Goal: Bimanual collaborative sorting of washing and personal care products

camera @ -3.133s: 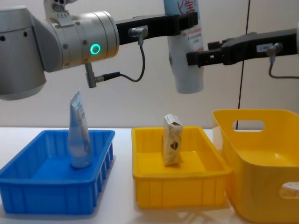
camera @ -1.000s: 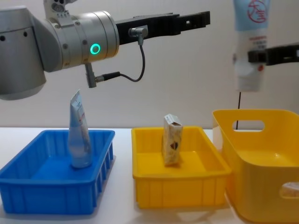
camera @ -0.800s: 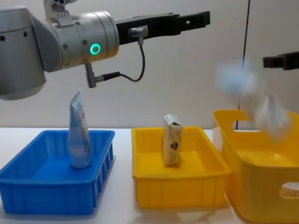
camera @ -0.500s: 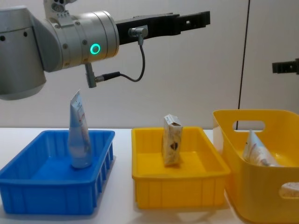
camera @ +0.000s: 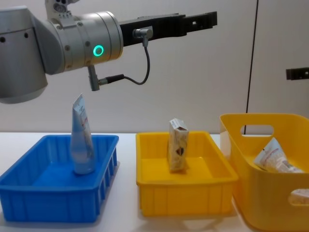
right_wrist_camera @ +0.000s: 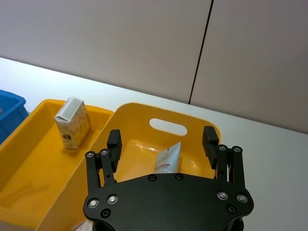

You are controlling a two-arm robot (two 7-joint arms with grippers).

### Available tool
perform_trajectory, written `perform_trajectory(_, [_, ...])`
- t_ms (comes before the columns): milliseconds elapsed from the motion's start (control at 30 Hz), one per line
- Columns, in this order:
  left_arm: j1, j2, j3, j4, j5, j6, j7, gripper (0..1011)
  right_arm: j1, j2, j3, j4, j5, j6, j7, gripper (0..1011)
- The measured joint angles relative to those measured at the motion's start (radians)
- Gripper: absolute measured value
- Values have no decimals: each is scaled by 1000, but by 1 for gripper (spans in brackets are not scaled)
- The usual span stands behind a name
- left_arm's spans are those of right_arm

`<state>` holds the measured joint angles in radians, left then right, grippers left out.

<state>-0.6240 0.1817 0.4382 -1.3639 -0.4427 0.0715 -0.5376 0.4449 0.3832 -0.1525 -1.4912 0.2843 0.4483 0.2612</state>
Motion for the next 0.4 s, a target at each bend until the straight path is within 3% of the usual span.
perform_trajectory(400, [0, 0, 0, 0, 0, 0, 0, 1001, -4, 1, 6, 0, -1, 3, -7, 1004])
